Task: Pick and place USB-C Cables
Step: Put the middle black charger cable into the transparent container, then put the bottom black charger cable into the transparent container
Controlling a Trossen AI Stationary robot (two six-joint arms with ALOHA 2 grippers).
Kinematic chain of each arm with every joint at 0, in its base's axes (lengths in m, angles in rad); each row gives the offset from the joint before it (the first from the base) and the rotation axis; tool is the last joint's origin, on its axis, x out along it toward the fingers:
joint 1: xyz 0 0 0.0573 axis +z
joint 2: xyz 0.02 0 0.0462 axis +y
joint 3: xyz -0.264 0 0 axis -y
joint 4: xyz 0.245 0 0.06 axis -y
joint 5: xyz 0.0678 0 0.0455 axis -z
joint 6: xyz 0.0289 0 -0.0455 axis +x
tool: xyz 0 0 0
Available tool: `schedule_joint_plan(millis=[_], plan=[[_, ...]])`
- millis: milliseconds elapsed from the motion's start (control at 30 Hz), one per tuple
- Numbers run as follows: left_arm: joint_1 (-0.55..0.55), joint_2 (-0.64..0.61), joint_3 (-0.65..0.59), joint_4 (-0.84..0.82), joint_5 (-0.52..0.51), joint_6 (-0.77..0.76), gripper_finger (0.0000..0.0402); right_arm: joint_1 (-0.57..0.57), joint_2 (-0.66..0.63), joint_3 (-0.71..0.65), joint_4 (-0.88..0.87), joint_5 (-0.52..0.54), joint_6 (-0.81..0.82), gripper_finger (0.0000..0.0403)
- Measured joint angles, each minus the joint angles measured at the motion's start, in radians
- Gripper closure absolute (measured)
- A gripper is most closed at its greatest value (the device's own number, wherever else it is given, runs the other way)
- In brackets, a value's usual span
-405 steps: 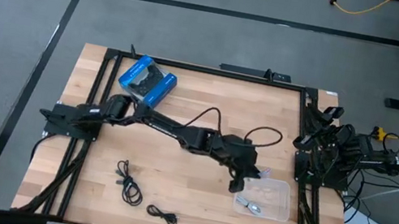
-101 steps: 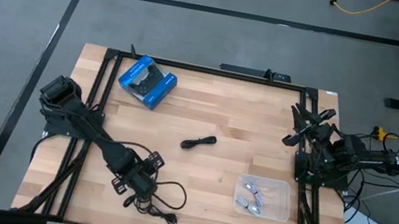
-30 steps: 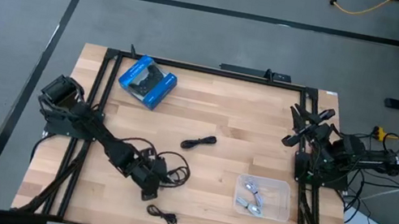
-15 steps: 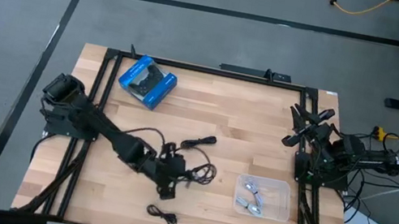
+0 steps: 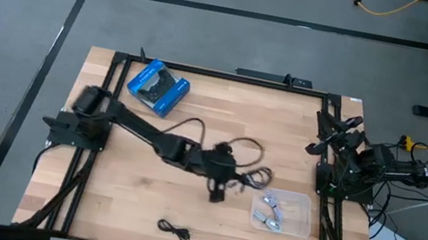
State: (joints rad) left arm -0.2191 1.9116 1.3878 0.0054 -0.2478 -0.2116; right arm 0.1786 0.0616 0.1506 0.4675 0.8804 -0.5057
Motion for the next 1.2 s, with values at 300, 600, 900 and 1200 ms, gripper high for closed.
schedule_joint_plan(millis=[300,600,900,1200], plan=[[0.008,0.263,0.358,-0.023,0.163,0.141,0.04,0.0,0.001,0.0,0.025,0.044,0.003,0.0334],[0.02,0.463,0.583,-0.005,0.25,0.199,0.04,0.0,0.001,0.001,0.104,0.043,0.003,0.0334],[0.039,0.522,0.66,0.017,0.279,0.187,0.0357,0.0,0.001,0.001,0.117,0.043,0.0,0.0334],[0.042,0.521,0.677,0.014,0.295,0.165,0.0291,0.0,0.001,0.001,0.116,0.043,0.0,0.0334]])
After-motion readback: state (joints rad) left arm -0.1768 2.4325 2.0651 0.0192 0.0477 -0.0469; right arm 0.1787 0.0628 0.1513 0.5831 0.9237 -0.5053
